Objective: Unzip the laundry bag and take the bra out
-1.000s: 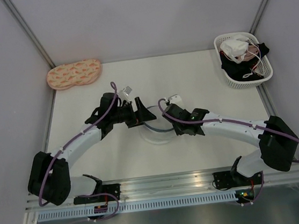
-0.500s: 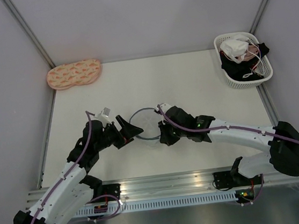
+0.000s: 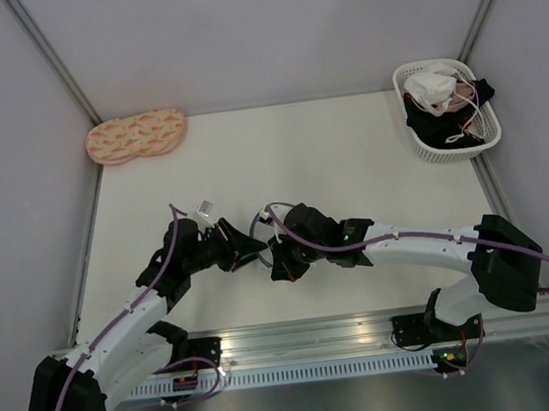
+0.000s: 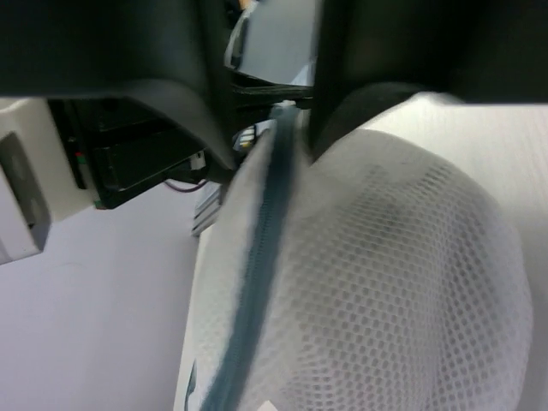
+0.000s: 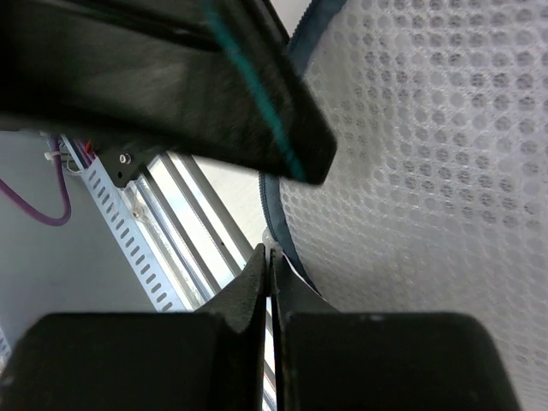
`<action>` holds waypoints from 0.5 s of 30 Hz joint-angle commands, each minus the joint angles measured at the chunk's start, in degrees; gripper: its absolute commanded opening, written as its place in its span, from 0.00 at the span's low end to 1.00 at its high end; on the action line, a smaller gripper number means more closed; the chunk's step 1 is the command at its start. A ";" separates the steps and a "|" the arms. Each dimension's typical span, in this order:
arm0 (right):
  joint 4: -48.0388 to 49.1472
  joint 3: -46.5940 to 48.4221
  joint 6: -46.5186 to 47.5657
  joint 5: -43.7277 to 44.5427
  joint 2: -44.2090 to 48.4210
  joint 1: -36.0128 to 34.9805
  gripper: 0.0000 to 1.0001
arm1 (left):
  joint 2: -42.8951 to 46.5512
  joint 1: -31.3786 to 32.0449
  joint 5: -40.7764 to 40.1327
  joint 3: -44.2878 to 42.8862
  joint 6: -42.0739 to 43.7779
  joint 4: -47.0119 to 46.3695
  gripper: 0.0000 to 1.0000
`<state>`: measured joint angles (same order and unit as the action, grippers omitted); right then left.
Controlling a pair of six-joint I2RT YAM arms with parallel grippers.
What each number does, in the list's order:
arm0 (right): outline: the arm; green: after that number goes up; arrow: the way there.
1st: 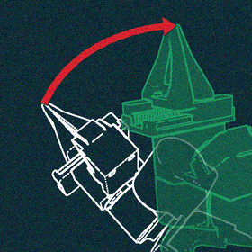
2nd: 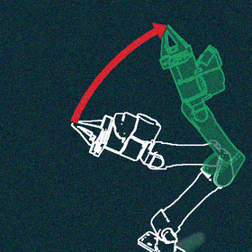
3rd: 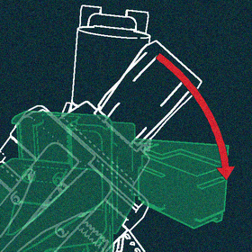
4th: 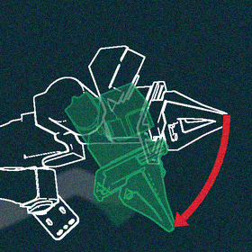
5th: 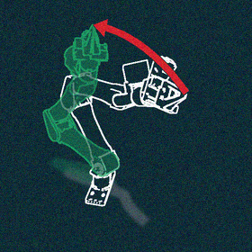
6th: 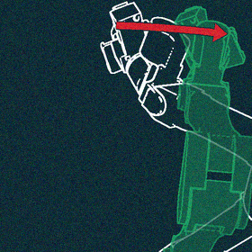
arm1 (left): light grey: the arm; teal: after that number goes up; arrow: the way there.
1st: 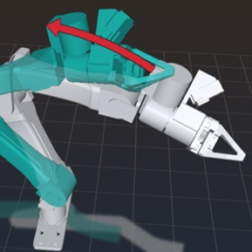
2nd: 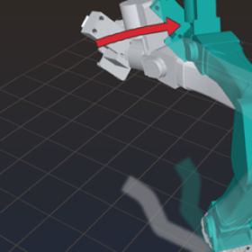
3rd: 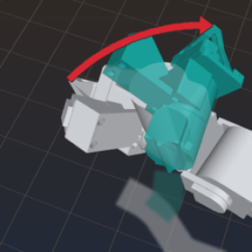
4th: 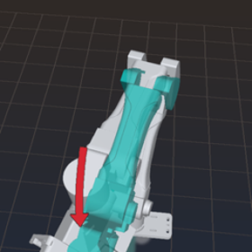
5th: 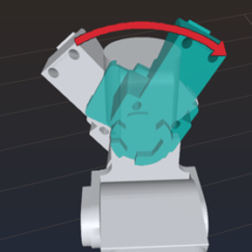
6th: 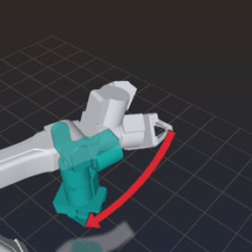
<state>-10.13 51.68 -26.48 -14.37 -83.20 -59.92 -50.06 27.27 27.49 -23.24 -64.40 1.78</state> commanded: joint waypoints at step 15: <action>-6.46 4.04 4.50 -0.57 0.67 -0.81 0.00 | -4.25 0.68 -5.24 -1.18 2.35 -4.51 0.02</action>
<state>-12.62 52.71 -24.43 -13.69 -83.20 -60.14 -55.22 28.10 26.35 -22.83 -64.71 -3.03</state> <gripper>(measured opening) 0.008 0.037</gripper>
